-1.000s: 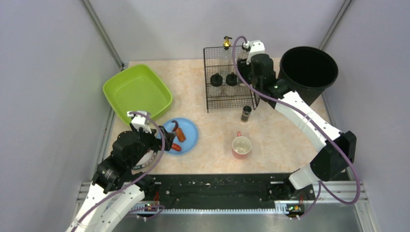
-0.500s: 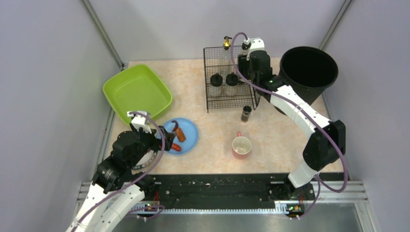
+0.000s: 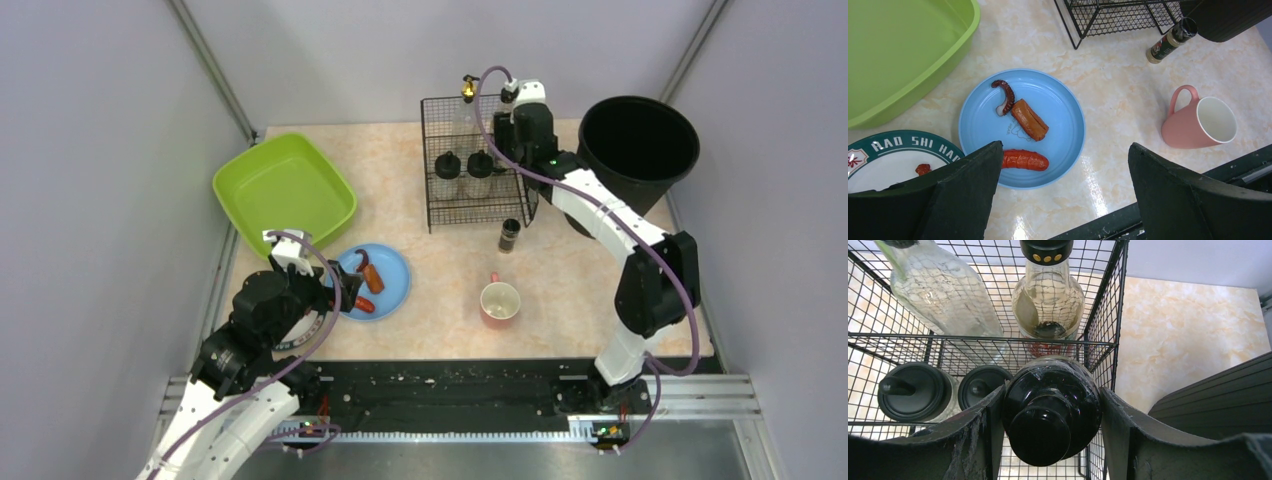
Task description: Clear the kitchen counter
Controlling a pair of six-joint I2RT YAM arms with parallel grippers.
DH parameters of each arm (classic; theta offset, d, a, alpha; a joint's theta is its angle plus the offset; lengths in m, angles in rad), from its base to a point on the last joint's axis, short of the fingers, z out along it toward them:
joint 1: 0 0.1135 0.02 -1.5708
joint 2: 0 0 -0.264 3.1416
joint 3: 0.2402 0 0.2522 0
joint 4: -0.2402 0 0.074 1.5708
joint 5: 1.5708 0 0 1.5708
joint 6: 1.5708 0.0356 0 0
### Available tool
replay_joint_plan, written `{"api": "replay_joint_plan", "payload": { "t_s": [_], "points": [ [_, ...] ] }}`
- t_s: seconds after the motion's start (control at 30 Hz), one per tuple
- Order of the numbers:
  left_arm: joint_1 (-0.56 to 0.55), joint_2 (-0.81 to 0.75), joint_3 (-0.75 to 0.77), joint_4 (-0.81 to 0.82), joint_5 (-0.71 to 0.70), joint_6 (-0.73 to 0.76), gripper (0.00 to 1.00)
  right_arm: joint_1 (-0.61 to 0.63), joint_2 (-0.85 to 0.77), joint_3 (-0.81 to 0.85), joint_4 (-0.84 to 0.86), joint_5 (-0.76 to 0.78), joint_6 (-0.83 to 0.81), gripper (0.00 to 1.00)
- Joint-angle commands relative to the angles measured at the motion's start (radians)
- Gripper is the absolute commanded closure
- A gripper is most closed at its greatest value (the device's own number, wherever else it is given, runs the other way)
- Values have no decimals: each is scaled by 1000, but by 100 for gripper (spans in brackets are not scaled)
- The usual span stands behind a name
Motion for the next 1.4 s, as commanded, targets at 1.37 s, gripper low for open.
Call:
{"api": "replay_joint_plan", "payload": {
  "t_s": [1.37],
  "points": [
    [1, 7, 3, 34, -5, 12, 1, -54, 192, -55, 172, 42, 156, 82]
  ]
}}
